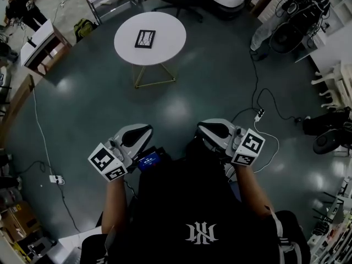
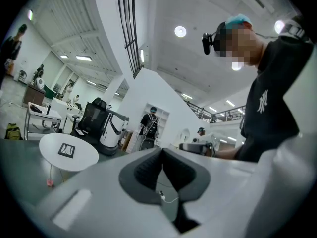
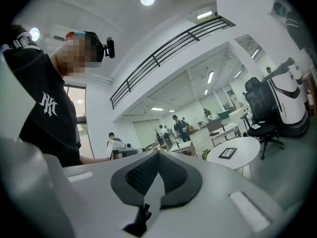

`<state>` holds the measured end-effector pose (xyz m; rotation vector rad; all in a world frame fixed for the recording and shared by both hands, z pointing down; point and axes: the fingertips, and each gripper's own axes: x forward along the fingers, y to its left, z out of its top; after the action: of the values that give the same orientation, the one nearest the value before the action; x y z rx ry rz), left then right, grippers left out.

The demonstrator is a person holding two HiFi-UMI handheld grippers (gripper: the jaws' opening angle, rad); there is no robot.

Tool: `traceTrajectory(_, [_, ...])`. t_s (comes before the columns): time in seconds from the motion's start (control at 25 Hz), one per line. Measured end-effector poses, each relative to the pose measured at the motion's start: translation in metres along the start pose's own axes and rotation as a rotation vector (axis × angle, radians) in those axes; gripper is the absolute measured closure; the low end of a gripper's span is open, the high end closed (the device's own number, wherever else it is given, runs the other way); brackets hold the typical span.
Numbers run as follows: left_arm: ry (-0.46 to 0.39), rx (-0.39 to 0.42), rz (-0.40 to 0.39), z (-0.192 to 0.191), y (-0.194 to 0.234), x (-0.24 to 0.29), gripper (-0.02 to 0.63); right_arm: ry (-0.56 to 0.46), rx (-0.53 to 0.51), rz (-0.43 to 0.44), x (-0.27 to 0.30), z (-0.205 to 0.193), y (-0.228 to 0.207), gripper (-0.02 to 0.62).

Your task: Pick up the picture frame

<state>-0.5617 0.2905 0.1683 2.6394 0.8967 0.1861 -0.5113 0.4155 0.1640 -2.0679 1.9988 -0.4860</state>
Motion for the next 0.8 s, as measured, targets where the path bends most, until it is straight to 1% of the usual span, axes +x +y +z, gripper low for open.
traceTrajectory(0.16, [0.013, 0.002, 0.005, 0.009, 0.015, 0.044, 0.603, -0.013, 0.006, 0.017, -0.003, 0.012, -0.044, 0.6])
traceTrajectory(0.36, [0.052, 0.019, 0.009, 0.02, 0.031, 0.123, 0.603, -0.044, 0.0, 0.031, -0.03, 0.04, -0.109, 0.6])
traceTrajectory(0.6, [0.043, 0.056, 0.02, 0.046, 0.027, 0.218, 0.603, -0.043, -0.003, 0.052, -0.09, 0.073, -0.175, 0.6])
traceTrajectory(0.72, [0.033, 0.07, 0.037, 0.059, 0.029, 0.253, 0.603, -0.038, -0.007, 0.072, -0.112, 0.088, -0.202, 0.6])
traceTrajectory(0.8, [0.028, 0.063, 0.057, 0.061, 0.034, 0.272, 0.603, -0.031, 0.002, 0.084, -0.123, 0.092, -0.222, 0.6])
